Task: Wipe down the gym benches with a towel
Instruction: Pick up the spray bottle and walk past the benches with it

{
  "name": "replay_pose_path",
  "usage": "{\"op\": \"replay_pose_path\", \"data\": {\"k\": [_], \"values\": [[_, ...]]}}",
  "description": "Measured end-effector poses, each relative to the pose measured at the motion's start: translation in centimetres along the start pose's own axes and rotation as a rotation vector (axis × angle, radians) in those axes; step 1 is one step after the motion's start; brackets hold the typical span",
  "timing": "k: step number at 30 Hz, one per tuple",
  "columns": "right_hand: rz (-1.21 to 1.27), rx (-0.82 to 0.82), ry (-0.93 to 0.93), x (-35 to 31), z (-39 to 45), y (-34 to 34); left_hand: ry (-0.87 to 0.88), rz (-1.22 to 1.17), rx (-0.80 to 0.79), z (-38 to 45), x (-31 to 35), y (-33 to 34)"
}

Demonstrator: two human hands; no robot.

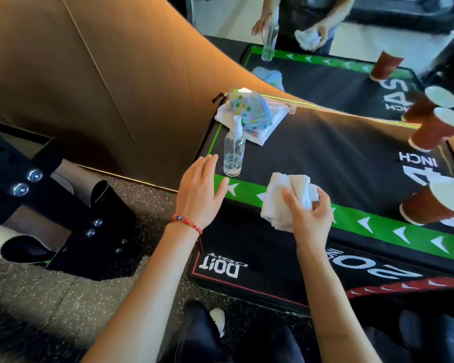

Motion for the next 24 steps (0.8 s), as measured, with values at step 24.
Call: {"op": "replay_pose_path", "data": {"k": [24], "values": [[0.087,0.124,0.006,-0.7,0.7,-1.9,-0.410,-0.990,-0.085,5.2,3.0,4.6]]}}
Point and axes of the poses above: each hand's wrist, its own z-axis towards the middle knuckle, its own y-axis out of the palm, x = y × z, the point moved 8 cm from there along z, towards the middle knuckle, and after that the axes turned 14 degrees about z, right-handed, at the moved point
